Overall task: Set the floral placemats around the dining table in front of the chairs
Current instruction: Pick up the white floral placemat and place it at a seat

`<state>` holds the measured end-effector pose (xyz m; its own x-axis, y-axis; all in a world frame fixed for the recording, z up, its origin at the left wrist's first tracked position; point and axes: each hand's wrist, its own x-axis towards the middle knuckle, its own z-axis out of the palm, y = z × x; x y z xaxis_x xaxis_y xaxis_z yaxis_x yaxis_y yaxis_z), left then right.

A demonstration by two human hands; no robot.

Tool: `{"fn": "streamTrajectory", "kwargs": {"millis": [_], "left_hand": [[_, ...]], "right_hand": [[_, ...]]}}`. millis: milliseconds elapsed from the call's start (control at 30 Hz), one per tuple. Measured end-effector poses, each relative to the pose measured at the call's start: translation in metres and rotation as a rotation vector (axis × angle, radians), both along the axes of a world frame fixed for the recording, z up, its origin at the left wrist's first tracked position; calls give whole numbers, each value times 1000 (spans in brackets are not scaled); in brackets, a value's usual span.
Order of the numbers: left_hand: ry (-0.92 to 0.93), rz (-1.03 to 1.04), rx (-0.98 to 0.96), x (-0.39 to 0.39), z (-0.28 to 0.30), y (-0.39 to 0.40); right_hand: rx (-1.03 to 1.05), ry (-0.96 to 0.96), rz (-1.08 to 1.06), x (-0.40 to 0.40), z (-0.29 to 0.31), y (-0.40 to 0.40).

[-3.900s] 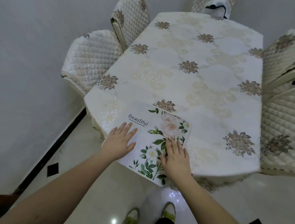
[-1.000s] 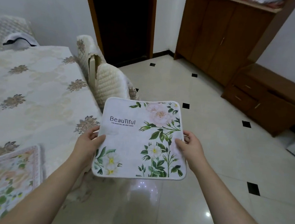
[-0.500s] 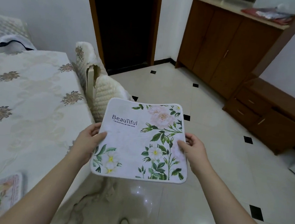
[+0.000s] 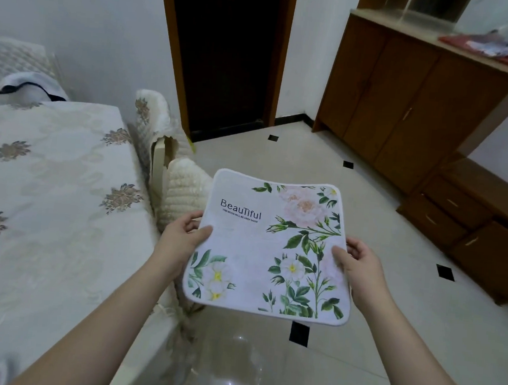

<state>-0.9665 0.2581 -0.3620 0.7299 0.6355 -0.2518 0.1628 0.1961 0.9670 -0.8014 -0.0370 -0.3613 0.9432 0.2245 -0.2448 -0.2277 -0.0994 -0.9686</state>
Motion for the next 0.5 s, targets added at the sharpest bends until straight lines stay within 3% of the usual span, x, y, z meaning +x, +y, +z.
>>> {"fn": "streamTrajectory", "kwargs": {"millis": [500], "left_hand": [[65, 179, -48, 145, 6, 8]], "right_hand": [[58, 97, 148, 194, -16, 39]]}}
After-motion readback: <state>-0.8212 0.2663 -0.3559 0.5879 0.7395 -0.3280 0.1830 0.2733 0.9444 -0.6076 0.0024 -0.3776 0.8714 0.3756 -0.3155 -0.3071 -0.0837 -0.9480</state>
